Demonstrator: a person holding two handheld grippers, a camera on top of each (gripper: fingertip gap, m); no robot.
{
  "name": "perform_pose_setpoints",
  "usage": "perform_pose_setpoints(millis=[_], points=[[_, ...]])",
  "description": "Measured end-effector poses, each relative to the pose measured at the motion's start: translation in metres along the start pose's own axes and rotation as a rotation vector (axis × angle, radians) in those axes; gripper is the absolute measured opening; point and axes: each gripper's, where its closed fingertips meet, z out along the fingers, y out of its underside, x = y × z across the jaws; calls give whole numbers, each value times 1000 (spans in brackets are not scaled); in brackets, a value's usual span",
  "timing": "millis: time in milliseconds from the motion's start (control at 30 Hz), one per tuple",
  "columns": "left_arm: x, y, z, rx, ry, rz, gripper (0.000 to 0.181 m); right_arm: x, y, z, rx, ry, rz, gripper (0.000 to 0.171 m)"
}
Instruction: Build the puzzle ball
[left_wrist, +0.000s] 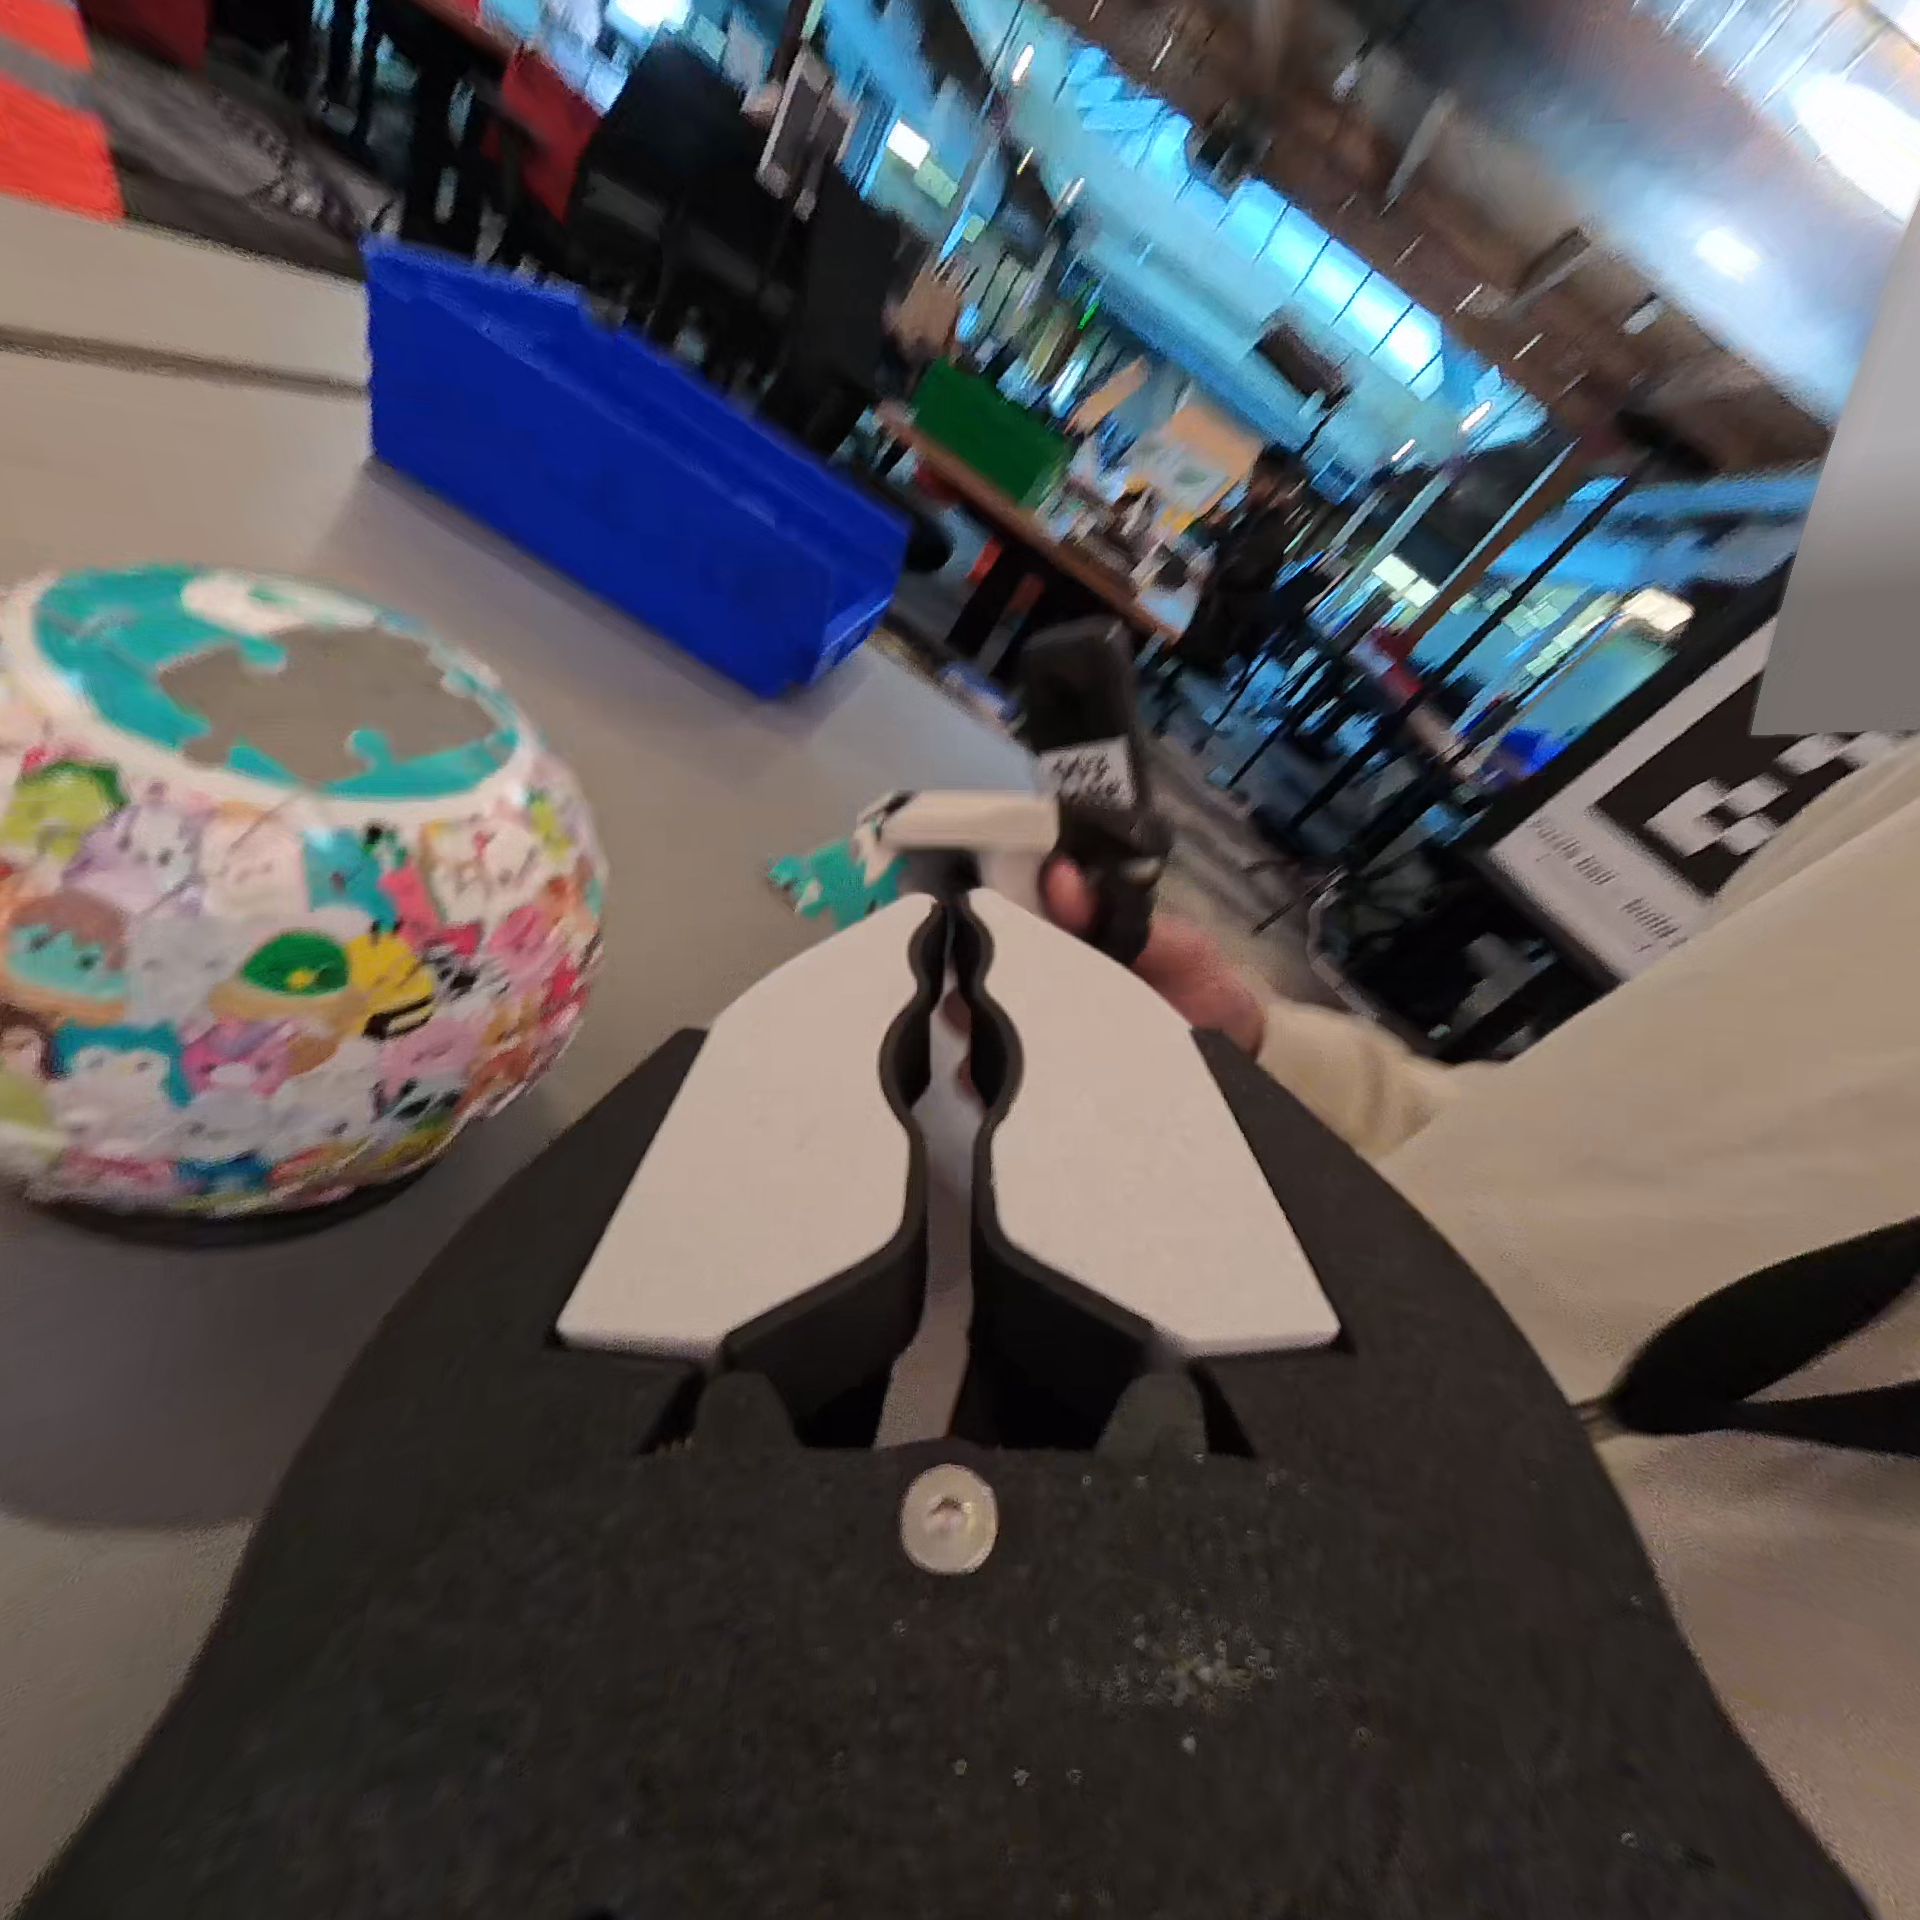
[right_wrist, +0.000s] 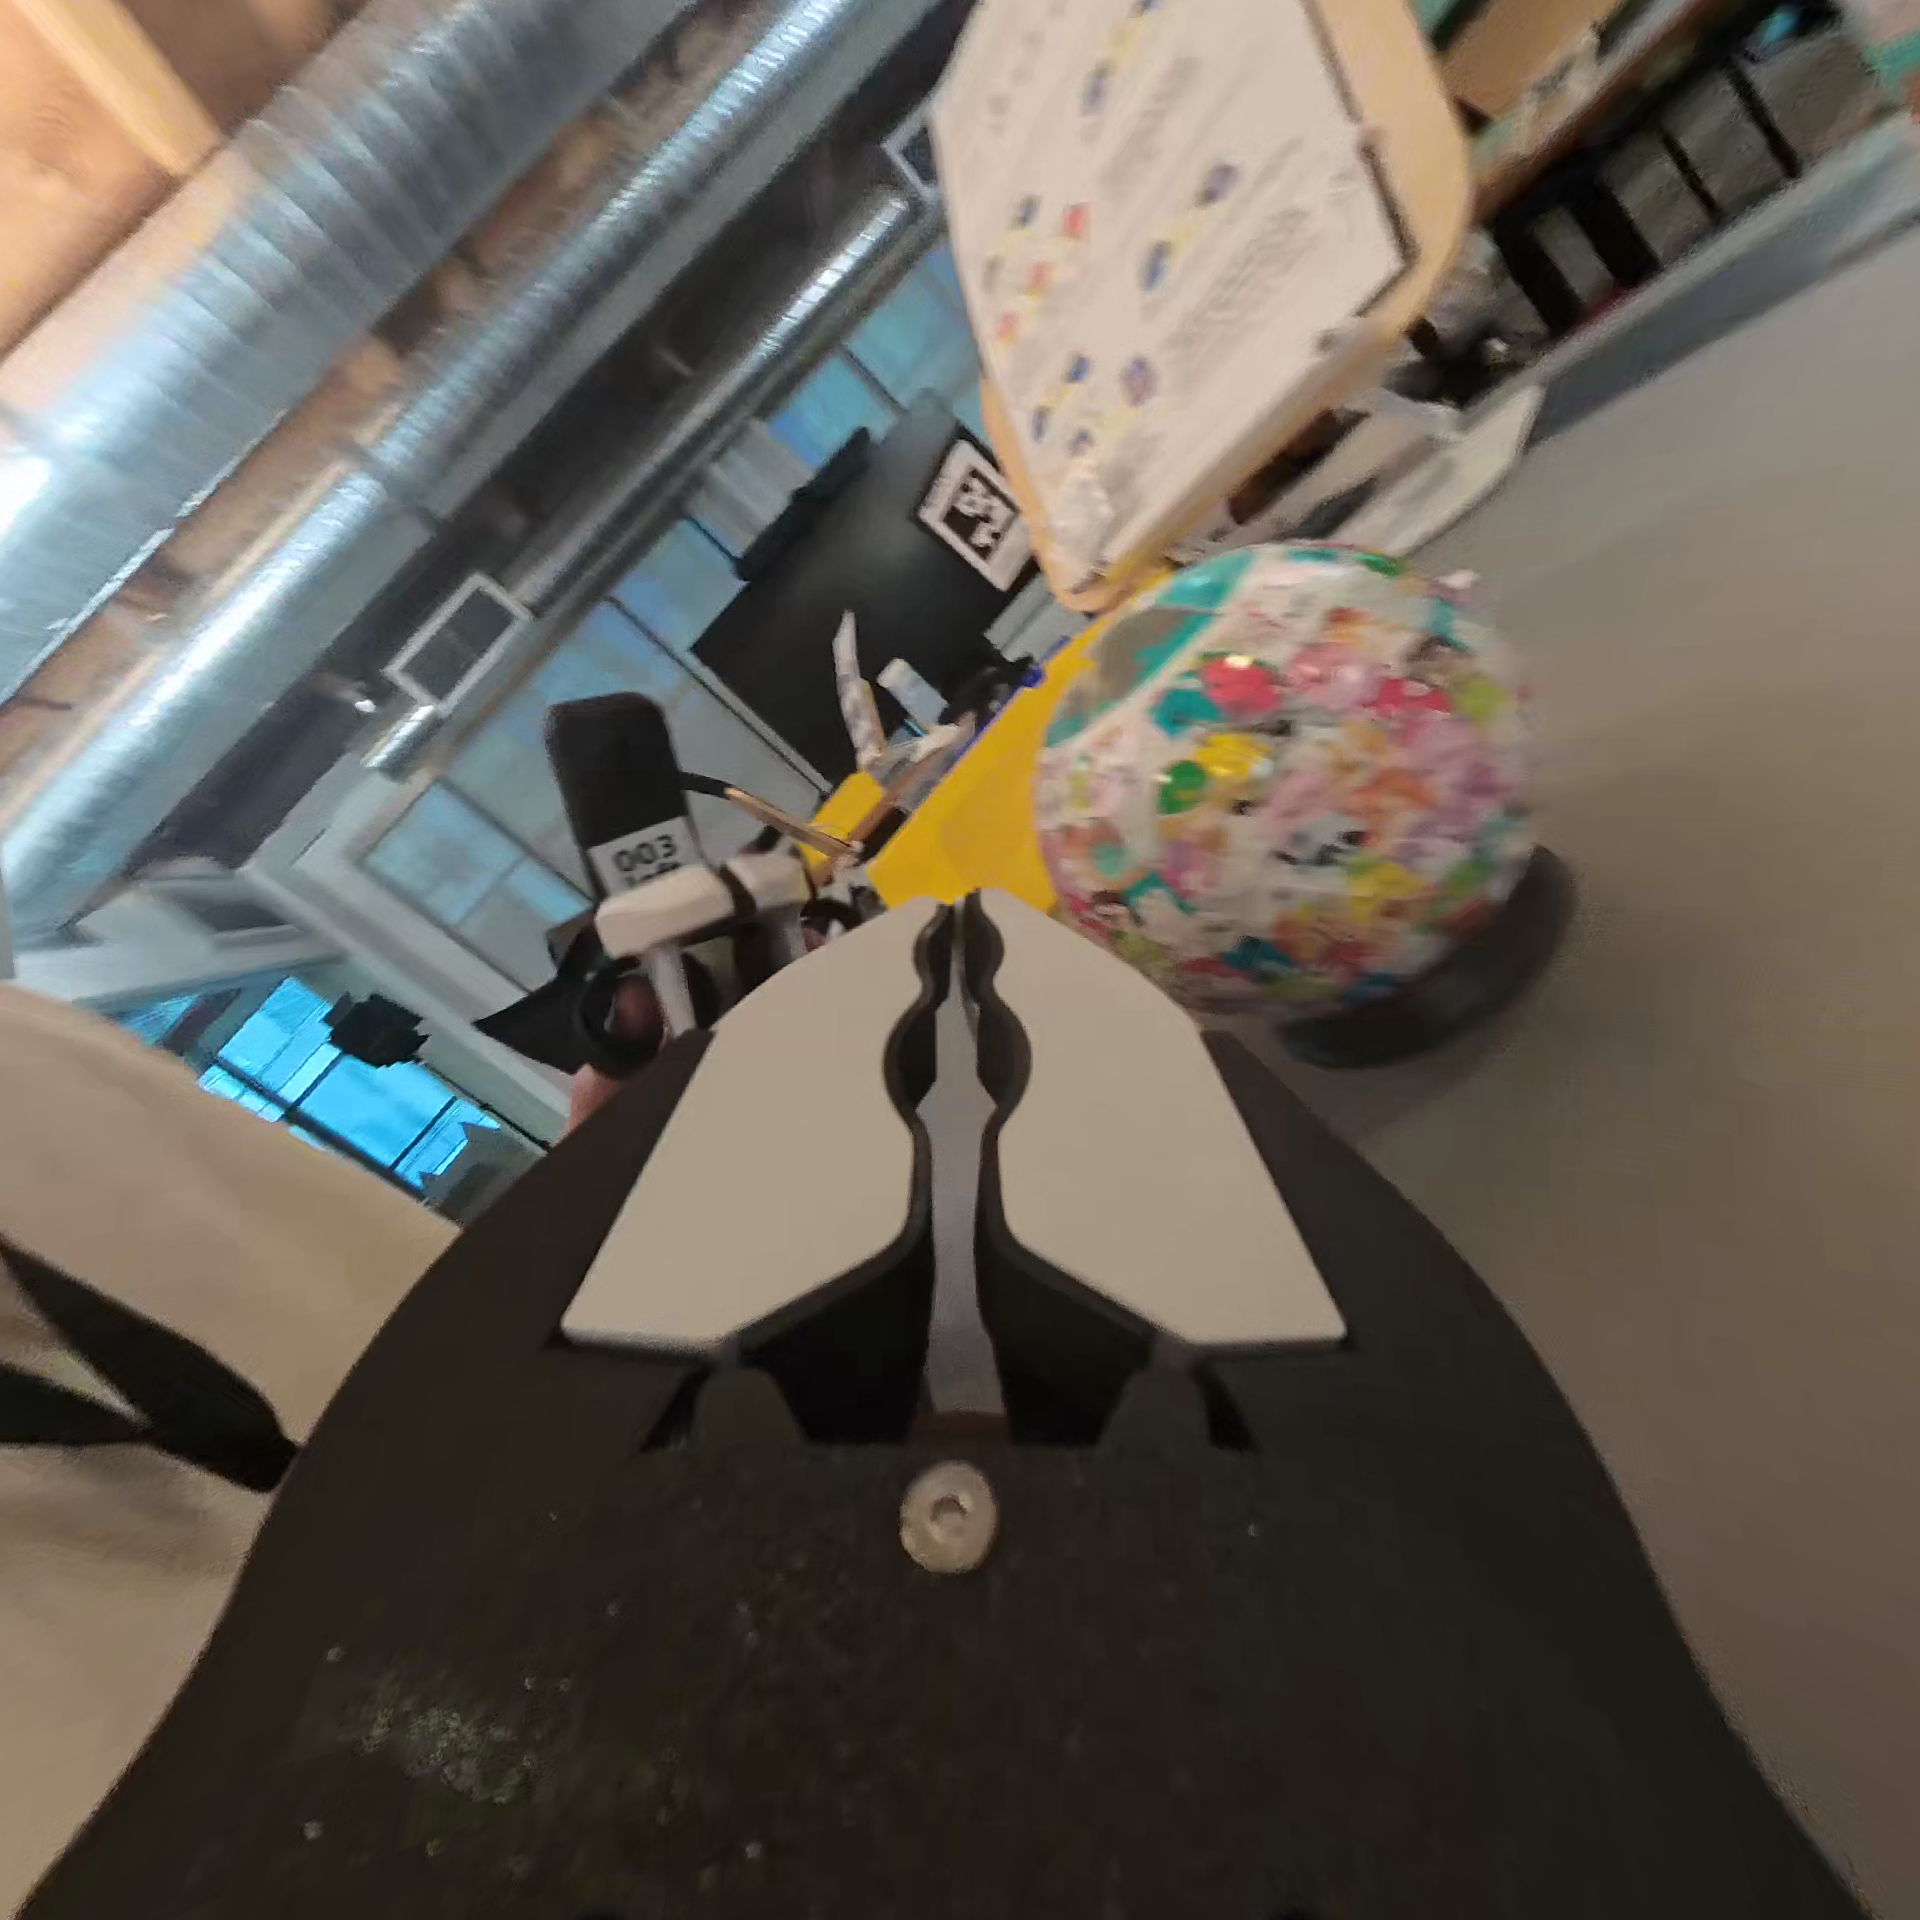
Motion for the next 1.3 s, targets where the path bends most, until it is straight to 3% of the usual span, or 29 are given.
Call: perform_pose_setpoints(millis=[133, 200, 300, 400, 467, 567, 733, 900, 1100, 1233, 1300], points=[[-27, 43, 9, -180, -129, 33, 10, 75, 37, -27, -382, 369, -33, 2], [-32, 56, 9, -227, -149, 25, 13, 87, 52, -36, -539, 415, -37, 2], [-34, 68, 9, -258, -169, 26, 13, 106, 49, -49, -626, 543, -126, 7], [-32, 75, 12, -268, -164, 5, 13, 113, 43, -58, -684, 560, -203, 11], [-30, 76, 14, -270, -159, -6, 13, 111, 33, -67, -717, 553, -321, 30], [-28, 77, 15, -286, -165, 12, 13, 115, -2, -104, -760, 609, -578, 30], [-25, 73, 20, -298, -153, 66, 12, 145, -5, -139, -1005, 557, -845, 45], [-19, 72, 23, -314, -149, 102, 13, 146, 0, -130, -983, 468, -749, 32], [-13, 70, 23, -282, -143, 83, 12, 144, -3, -124, -941, 516, -776, 30], [-13, 64, 19, -281, -136, 69, 12, 102, -12, -92, -834, 411, -838, 29], [-13, 54, 16, -260, -115, 13, 12, 59, -12, -61, -783, 269, -920, 29]])
